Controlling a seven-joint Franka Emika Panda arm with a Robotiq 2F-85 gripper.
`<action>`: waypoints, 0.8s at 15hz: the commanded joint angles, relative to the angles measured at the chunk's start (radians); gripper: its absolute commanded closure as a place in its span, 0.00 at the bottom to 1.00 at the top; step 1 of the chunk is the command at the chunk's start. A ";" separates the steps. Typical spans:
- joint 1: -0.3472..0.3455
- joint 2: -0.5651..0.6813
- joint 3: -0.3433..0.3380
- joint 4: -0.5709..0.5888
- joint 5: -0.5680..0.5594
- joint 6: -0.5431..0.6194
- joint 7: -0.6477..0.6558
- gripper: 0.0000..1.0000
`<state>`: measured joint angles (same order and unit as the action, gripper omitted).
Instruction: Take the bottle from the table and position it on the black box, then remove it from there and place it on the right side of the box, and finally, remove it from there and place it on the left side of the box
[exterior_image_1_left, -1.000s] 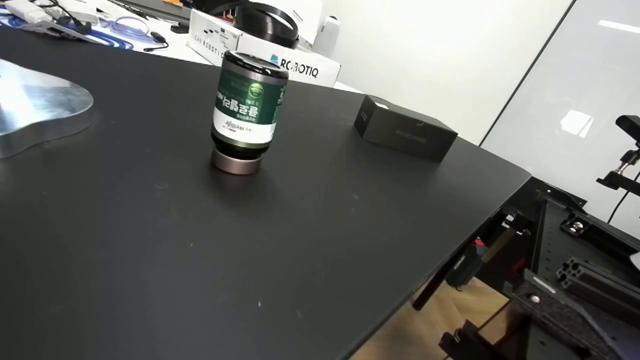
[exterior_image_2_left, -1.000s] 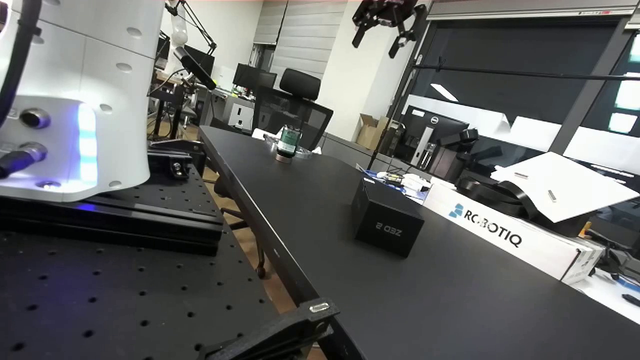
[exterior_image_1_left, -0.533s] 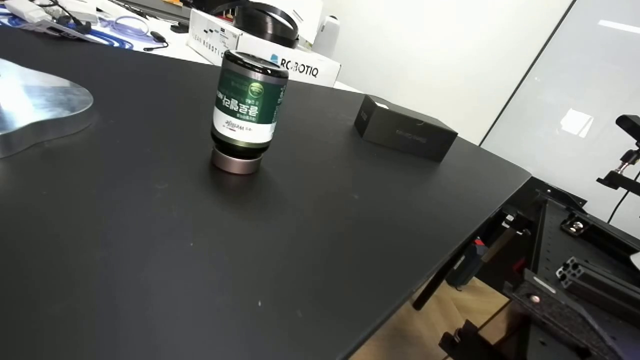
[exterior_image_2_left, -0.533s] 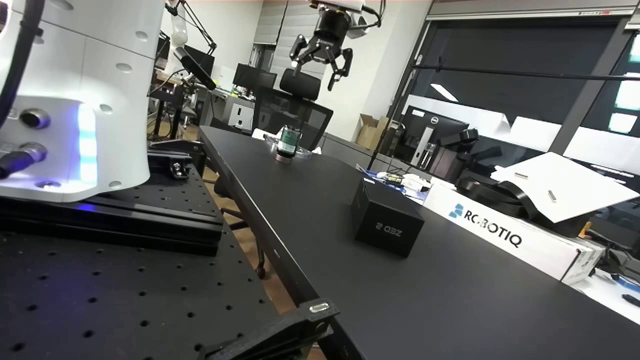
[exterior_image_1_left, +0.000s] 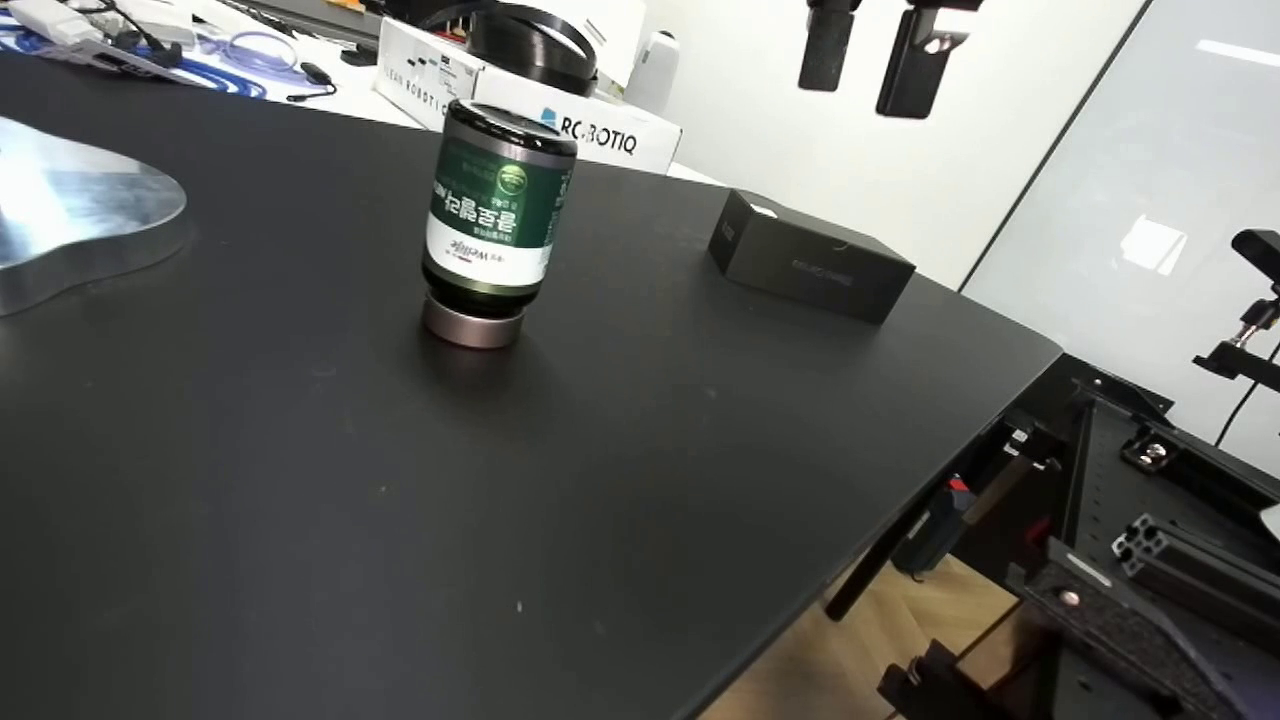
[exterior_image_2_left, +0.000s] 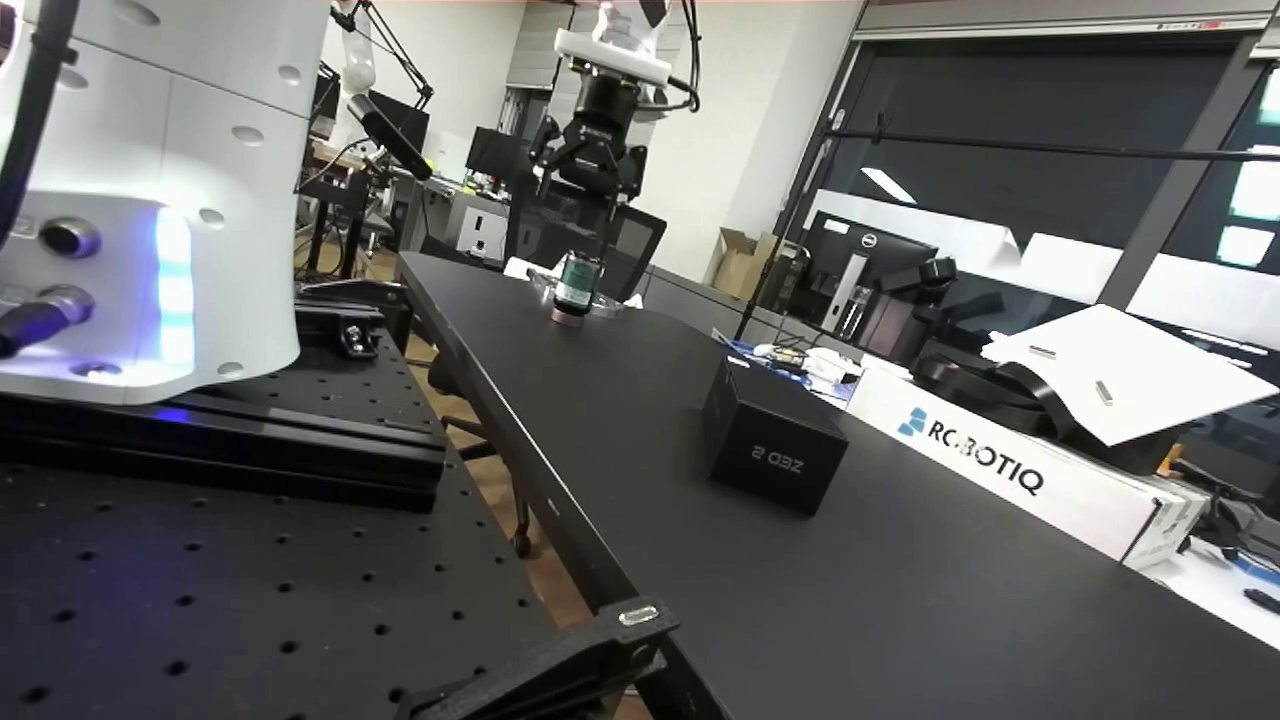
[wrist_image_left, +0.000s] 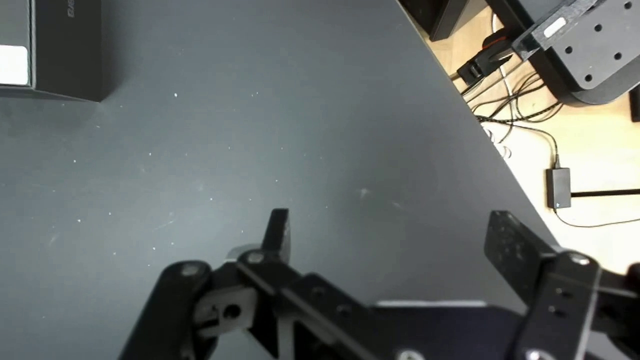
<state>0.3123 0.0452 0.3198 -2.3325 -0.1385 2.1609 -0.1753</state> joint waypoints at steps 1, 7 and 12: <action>0.025 0.084 0.013 0.058 -0.065 0.042 0.043 0.00; 0.049 0.165 0.006 0.106 -0.054 0.254 0.138 0.00; 0.072 0.188 -0.024 0.107 -0.101 0.409 0.275 0.00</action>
<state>0.3601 0.2166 0.3217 -2.2423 -0.1981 2.5149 -0.0068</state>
